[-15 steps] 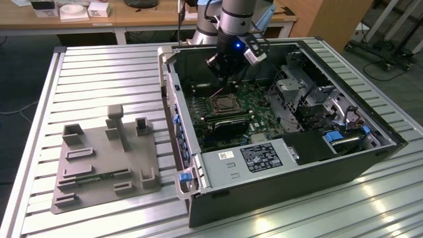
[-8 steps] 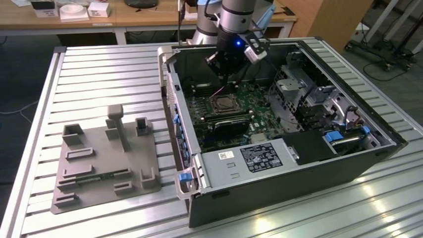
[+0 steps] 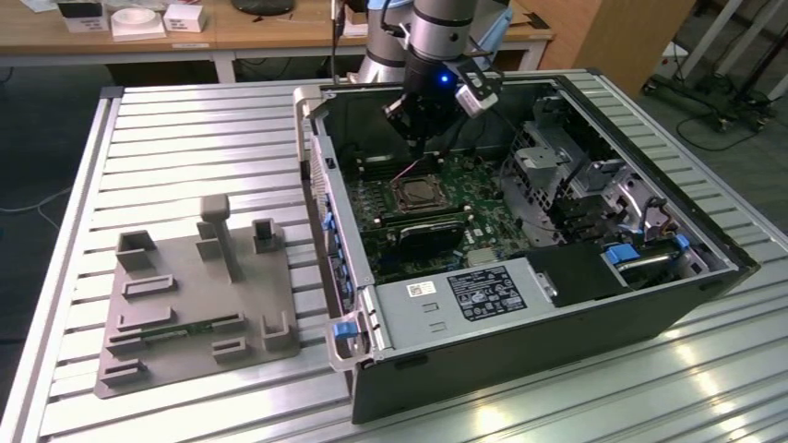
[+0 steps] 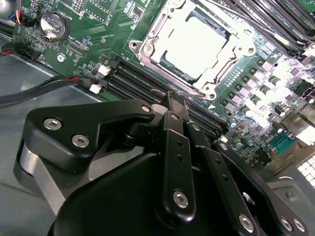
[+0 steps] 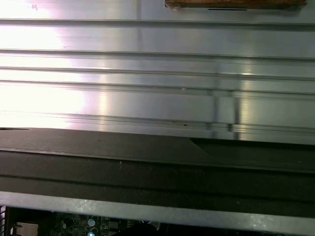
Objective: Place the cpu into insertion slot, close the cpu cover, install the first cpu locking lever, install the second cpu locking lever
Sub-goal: 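Install the first cpu locking lever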
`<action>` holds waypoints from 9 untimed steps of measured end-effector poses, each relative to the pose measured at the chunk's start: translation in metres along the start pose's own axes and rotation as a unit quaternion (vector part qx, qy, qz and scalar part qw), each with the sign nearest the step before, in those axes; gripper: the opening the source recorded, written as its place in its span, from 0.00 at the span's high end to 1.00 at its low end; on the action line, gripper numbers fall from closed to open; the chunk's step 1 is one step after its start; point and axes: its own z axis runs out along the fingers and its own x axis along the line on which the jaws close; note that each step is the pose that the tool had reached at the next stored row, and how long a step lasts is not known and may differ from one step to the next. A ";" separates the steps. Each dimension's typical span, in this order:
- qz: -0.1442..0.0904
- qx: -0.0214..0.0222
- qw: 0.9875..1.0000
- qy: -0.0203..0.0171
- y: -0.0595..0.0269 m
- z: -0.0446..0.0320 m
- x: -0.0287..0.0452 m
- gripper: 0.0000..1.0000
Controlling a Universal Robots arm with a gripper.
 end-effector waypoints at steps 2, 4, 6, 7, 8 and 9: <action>0.000 0.000 1.000 0.000 0.0000 -0.0001 0.0000 0.90; 0.000 0.000 1.000 0.000 0.0000 -0.0001 0.0000 0.90; 0.000 0.000 1.000 0.000 0.0000 -0.0001 0.0000 0.90; 0.000 0.000 1.000 0.000 0.0000 0.0001 0.0000 0.90; 0.000 0.000 1.000 0.000 0.0000 0.0005 -0.0001 0.90; 0.000 0.000 1.000 0.000 0.0000 0.0010 -0.0002 0.90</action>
